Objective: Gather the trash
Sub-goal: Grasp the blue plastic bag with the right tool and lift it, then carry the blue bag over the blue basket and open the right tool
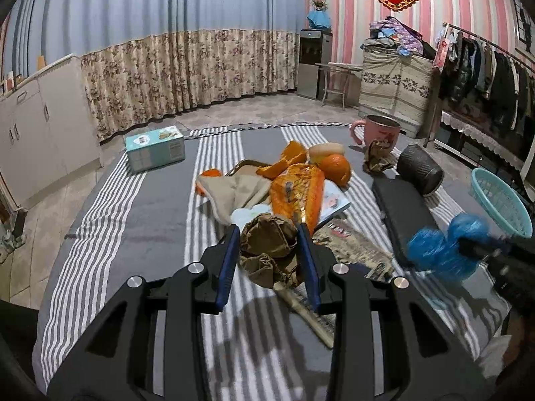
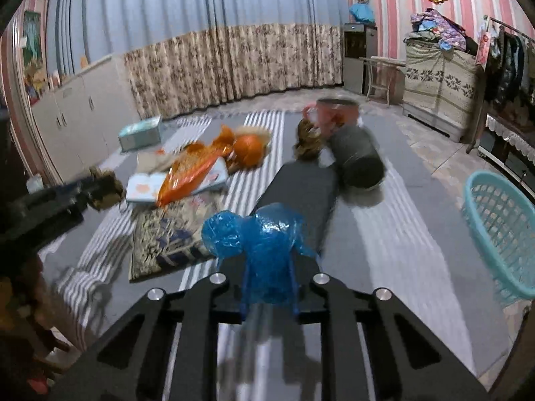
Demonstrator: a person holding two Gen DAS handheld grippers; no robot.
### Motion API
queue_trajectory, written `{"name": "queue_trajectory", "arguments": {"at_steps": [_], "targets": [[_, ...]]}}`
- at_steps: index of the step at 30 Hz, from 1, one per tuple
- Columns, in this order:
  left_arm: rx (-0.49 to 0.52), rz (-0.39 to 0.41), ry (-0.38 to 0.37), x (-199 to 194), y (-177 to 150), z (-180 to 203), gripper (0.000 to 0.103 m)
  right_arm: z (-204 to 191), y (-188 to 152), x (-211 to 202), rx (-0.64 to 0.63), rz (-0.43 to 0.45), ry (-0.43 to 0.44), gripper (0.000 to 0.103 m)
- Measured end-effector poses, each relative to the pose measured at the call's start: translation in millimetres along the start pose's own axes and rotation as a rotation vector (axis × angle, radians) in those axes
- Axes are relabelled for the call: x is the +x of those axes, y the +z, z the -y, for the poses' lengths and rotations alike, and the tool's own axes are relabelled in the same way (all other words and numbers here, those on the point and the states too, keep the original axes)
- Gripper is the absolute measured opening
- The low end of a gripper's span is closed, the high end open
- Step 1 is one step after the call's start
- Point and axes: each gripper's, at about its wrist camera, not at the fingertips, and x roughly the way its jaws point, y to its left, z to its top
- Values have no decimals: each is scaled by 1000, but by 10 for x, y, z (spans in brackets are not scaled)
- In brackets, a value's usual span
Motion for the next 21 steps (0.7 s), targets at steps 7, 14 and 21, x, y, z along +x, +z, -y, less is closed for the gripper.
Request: {"name": "queue_trajectory", "arguments": {"at_steps": [7, 14, 21], "targets": [[6, 12, -34, 23, 196, 310, 34, 691, 357, -298, -24, 53, -100, 17], [75, 48, -85, 40, 424, 901, 34, 1594, 643, -534, 57, 125, -178, 17], [111, 73, -207, 174, 655, 1784, 34, 2450, 541, -580, 157, 119, -324, 17]]}}
